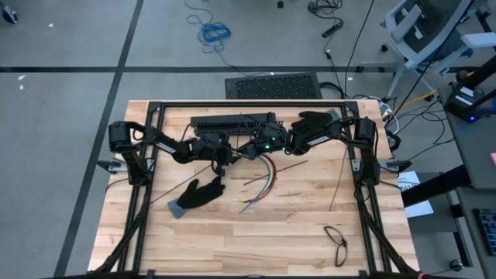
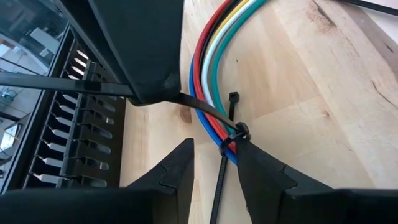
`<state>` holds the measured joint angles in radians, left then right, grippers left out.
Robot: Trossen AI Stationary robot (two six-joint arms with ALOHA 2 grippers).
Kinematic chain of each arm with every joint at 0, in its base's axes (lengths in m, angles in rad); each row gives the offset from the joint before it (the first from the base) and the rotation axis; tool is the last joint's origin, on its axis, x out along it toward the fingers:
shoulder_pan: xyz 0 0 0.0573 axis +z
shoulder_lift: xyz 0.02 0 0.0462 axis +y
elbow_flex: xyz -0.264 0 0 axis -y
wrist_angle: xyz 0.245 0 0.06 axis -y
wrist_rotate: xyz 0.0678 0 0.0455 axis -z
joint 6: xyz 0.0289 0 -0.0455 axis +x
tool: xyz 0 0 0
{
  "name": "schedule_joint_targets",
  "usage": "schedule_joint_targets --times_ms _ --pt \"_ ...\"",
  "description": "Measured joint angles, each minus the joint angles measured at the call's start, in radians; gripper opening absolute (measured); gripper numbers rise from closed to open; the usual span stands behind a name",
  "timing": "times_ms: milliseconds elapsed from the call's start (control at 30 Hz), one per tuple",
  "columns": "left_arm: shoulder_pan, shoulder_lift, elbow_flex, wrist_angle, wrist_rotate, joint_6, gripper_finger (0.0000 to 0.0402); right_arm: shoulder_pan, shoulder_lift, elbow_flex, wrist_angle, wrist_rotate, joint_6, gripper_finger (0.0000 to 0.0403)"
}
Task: Ziptie cables
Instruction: Wrap the cable wires using a zip tie
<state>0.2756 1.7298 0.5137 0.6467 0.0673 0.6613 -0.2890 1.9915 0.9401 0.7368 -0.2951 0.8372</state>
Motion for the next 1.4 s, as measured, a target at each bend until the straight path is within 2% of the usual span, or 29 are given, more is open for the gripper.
schedule_joint_targets --times_ms 300,500,867,1400 --pt "0.000 0.011 -0.001 0.002 0.000 0.001 0.0057 0.000 0.000 0.000 0.000 0.000 0.008 0.0000" --pt "0.000 0.012 -0.002 -0.001 0.000 0.001 0.0032 0.000 0.000 0.000 0.000 0.000 0.008 0.0000" --pt "0.000 0.041 -0.002 0.052 0.000 -0.001 0.0028 0.000 -0.001 0.000 0.000 0.000 0.016 0.0000" --pt "-0.001 0.046 0.024 0.047 -0.020 -0.001 0.0028 0.000 -0.002 0.000 0.001 0.000 0.016 0.0000"
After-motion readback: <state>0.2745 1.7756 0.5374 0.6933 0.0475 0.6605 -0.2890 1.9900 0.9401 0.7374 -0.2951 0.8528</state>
